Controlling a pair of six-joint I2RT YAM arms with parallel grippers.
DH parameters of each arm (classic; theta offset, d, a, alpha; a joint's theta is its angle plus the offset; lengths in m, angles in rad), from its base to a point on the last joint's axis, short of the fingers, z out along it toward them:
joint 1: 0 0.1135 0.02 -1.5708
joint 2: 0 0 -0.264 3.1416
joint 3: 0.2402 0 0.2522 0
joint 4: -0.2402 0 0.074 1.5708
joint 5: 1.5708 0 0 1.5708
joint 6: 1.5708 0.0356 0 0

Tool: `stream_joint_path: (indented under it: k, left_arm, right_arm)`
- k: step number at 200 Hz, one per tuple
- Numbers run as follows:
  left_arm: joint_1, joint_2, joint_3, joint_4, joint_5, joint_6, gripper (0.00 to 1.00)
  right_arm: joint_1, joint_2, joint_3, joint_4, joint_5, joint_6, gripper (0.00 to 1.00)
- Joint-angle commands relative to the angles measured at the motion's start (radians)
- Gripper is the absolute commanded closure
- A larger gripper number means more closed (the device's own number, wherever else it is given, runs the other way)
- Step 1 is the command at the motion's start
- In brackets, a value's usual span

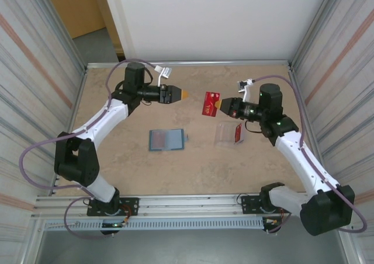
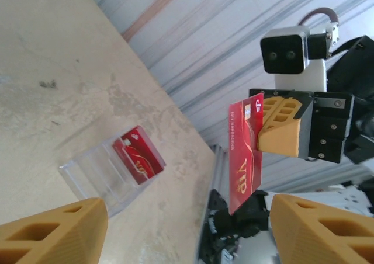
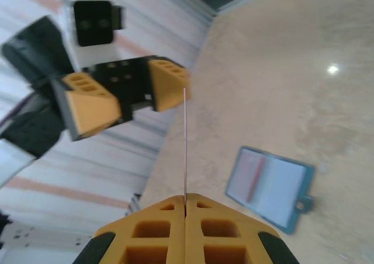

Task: Put the credit cards into the card holder
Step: Pick up the credit card from the storage box.

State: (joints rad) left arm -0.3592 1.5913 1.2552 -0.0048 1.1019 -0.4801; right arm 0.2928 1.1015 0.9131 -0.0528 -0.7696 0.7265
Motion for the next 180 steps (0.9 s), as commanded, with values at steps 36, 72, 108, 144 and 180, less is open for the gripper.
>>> stream_joint_path:
  k: [36,72,108,144,180]
  left_arm:
    - [-0.039,-0.042,-0.021,0.221,0.226,-0.094,0.33]
    - [-0.071,-0.035,-0.017,0.224,0.283,-0.082,0.5]
    - [-0.076,-0.031,-0.014,0.209,0.276,-0.075,0.79]
    - [-0.076,-0.036,-0.012,0.198,0.281,-0.059,1.0]
    - [-0.076,-0.037,-0.007,0.195,0.284,-0.063,1.0]
  right_arm:
    - [0.087,0.063,0.007,0.279,-0.094,0.054,1.0]
    - [0.096,0.08,0.021,0.286,-0.087,0.056,1.0]
    - [0.108,0.092,0.017,0.328,-0.09,0.076,1.0]
    - [0.115,0.086,0.016,0.342,-0.097,0.062,1.0]
    - [0.121,0.092,0.018,0.346,-0.109,0.063,0.85]
